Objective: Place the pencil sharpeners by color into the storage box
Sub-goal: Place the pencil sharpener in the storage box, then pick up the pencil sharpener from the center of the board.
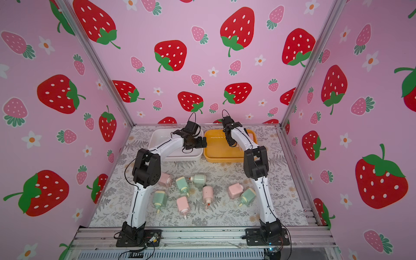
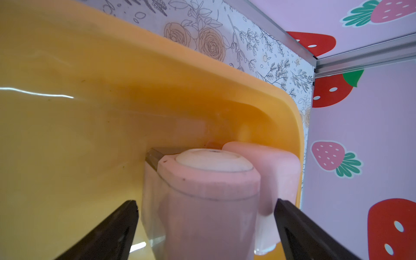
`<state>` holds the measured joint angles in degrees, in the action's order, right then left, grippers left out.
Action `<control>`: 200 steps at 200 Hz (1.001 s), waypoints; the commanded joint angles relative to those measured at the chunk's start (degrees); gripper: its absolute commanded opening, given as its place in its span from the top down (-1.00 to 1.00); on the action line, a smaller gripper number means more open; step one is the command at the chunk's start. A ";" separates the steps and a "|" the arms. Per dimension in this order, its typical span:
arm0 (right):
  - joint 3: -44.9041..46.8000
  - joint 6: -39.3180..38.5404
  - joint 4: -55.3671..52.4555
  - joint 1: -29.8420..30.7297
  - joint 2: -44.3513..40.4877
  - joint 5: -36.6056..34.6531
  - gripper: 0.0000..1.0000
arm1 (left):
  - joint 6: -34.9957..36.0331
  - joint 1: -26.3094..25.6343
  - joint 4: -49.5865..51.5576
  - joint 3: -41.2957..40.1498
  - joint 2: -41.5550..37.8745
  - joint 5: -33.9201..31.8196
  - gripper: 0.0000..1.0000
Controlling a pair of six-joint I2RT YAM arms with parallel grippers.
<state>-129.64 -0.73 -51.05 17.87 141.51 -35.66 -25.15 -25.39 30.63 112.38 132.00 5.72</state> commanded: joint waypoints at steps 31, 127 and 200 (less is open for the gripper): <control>7.15 -1.85 5.77 1.23 -9.94 3.31 -0.99 | 1.49 -0.75 -1.33 -4.73 -8.25 3.81 -0.99; 30.84 -4.32 15.06 4.65 -31.08 13.98 -0.99 | 8.10 -2.95 -7.25 -24.07 -26.58 7.68 -0.99; 41.83 -15.99 1.75 6.99 -44.28 26.14 -1.00 | 15.22 -8.63 -13.44 -43.55 -41.83 7.62 -0.99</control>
<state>-90.11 -11.20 -41.60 24.08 100.47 -13.76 -14.44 -32.05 20.27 72.90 94.02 12.69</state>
